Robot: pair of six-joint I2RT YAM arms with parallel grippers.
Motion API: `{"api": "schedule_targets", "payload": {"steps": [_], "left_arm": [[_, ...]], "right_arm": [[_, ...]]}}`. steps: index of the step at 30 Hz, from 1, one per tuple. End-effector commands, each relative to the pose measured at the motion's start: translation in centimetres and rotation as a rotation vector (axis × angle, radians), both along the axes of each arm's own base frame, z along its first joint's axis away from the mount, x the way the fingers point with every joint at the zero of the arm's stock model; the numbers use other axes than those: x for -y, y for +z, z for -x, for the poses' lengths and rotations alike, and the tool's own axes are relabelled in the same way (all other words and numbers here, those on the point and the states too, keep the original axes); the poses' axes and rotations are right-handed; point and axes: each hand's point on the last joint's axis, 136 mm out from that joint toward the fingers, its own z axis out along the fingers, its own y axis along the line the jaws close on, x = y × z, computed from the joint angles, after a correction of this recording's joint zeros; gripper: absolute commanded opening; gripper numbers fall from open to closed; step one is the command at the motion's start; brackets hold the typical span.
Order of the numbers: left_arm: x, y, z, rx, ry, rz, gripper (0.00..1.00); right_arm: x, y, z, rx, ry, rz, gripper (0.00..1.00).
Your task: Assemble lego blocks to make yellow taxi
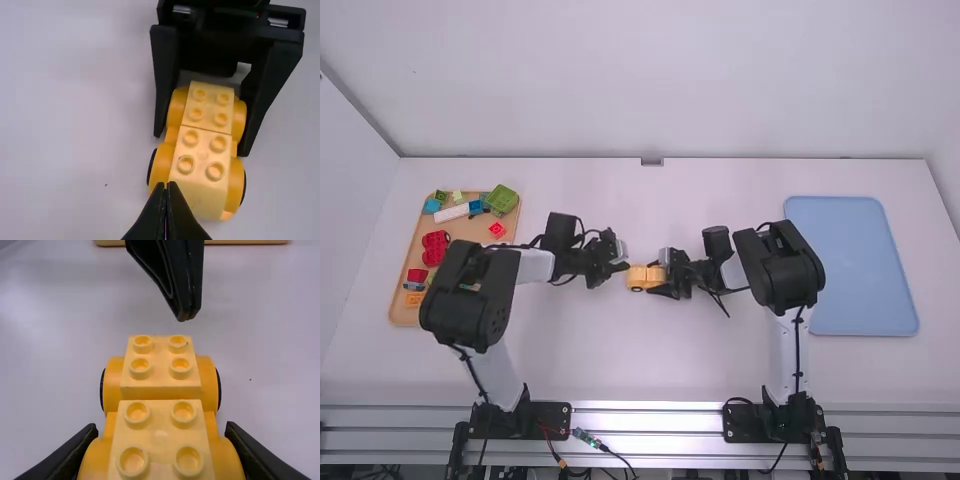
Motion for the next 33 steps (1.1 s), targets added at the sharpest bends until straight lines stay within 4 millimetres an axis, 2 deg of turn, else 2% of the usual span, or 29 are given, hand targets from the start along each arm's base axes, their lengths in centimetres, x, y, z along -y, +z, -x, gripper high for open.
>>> {"api": "schedule_targets", "payload": {"steps": [1,8,26,33], "left_arm": [[1.0,0.0,0.8,-0.016,-0.038,0.029,0.02],[1.9,1.0,1.4,-0.007,-0.087,0.090,0.02],[2.7,-0.8,2.4,-0.062,-0.107,0.077,0.02],[4.5,-4.3,3.3,-0.117,-0.101,-0.039,0.02]], "right_arm": [[-0.3,0.0,0.4,-0.013,0.022,-0.018,0.42],[-0.2,0.0,0.4,-0.012,0.021,-0.019,0.42],[-0.3,0.4,0.4,-0.015,0.035,-0.037,0.42],[-0.4,0.5,0.4,-0.011,0.041,-0.043,0.42]]}}
